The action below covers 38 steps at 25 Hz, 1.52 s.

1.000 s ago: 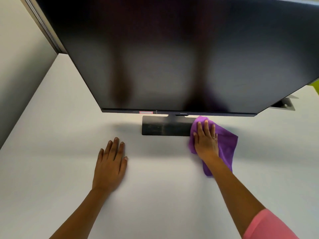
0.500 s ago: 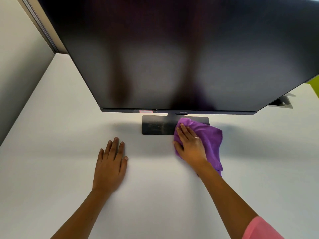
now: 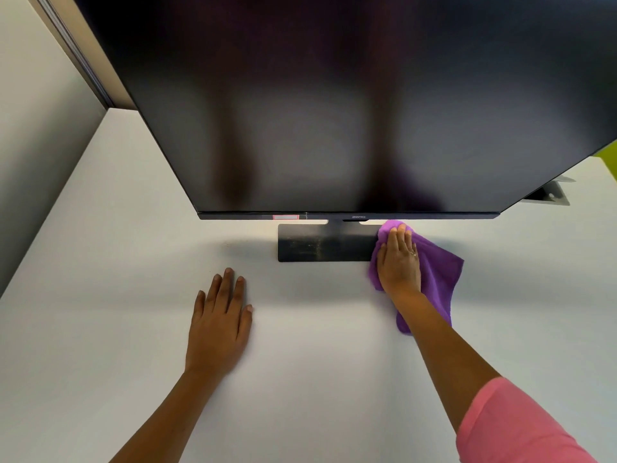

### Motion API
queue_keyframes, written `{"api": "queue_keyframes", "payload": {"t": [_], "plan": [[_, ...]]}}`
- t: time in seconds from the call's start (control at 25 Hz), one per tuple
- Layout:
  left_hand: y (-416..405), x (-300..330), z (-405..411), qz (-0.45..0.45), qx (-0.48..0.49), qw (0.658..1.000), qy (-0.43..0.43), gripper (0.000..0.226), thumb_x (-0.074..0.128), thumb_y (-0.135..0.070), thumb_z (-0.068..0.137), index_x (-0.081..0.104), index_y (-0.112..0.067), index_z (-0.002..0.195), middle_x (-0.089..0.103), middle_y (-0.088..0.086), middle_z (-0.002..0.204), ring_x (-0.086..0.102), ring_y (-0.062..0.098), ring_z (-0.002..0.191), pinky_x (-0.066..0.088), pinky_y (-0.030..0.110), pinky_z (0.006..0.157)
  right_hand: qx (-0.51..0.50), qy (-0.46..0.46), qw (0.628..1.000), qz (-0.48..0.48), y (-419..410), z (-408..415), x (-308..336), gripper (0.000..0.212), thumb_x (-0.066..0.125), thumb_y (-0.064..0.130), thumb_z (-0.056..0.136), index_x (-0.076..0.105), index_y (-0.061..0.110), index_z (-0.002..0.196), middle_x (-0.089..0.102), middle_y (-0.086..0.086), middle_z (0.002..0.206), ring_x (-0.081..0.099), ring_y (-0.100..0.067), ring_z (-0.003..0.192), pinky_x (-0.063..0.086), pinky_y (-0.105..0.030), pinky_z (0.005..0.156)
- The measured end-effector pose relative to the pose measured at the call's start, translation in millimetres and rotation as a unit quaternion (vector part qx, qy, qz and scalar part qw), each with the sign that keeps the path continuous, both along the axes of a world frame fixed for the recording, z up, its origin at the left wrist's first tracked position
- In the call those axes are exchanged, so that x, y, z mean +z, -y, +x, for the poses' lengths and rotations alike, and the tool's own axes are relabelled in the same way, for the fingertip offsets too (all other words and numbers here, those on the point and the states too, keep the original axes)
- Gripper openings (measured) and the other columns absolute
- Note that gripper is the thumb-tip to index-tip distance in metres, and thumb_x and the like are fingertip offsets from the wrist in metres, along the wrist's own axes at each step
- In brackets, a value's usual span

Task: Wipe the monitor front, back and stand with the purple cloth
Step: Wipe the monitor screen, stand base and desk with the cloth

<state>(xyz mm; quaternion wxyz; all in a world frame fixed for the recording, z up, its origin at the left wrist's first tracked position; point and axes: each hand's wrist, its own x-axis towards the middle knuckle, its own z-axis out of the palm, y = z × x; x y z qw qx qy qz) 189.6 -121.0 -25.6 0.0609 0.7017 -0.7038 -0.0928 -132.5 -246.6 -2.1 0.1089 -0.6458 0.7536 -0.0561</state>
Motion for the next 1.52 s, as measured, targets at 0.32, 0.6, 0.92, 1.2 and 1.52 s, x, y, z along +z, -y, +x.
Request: {"api": "queue_keyframes", "payload": {"t": [0.32, 0.6, 0.92, 1.2, 1.52], "plan": [[0, -1, 0, -0.004, 0.0, 1.0, 0.002, 0.06, 0.015, -0.042, 0.098, 0.032, -0.012, 0.147, 0.025, 0.01, 0.156, 0.023, 0.03, 0.143, 0.022, 0.048, 0.113, 0.267, -0.066, 0.959, 0.068, -41, 18, 10, 0.086, 0.0, 0.08, 0.077, 0.006, 0.034, 0.149, -0.008, 0.007, 0.157, 0.007, -0.03, 0.145, 0.02, -0.054, 0.114], [0, 0, 0, -0.005, 0.001, 1.0, -0.001, 0.061, 0.011, -0.043, 0.098, 0.031, -0.012, 0.147, 0.024, 0.01, 0.156, 0.022, 0.029, 0.144, 0.021, 0.047, 0.113, 0.125, -0.062, 0.988, 0.063, -31, 7, 0, 0.065, 0.022, 0.052, 0.094, -0.007, 0.029, 0.149, -0.001, 0.001, 0.159, -0.003, -0.032, 0.145, 0.01, -0.062, 0.113], [0, 1, -1, -0.009, -0.002, 1.0, 0.001, 0.061, 0.012, -0.042, 0.099, 0.033, -0.011, 0.146, 0.027, 0.012, 0.155, 0.026, 0.031, 0.142, 0.023, 0.048, 0.112, 0.172, 0.04, 0.984, -0.007, -2, 87, 5, 0.05, 0.03, 0.014, 0.093, 0.036, 0.009, 0.143, 0.032, -0.016, 0.15, 0.024, -0.043, 0.138, 0.018, -0.055, 0.111], [1, 1, -1, -0.008, 0.002, 1.0, 0.0, 0.062, 0.009, -0.043, 0.099, 0.032, -0.012, 0.147, 0.025, 0.011, 0.156, 0.023, 0.029, 0.143, 0.021, 0.047, 0.113, 0.257, -0.051, 0.965, 0.008, -36, 73, -6, 0.071, 0.044, 0.015, 0.097, -0.007, 0.022, 0.146, -0.017, 0.0, 0.154, -0.015, -0.028, 0.143, -0.004, -0.04, 0.116], [0, -1, 0, -0.008, 0.004, 1.0, 0.005, 0.061, 0.012, -0.044, 0.099, 0.03, -0.012, 0.148, 0.023, 0.01, 0.156, 0.021, 0.029, 0.144, 0.02, 0.046, 0.113, 0.127, 0.045, 0.99, -0.038, -4, 107, -7, 0.069, 0.062, 0.007, 0.086, 0.026, 0.016, 0.144, 0.032, -0.019, 0.149, 0.024, -0.046, 0.137, 0.022, -0.057, 0.108]]}}
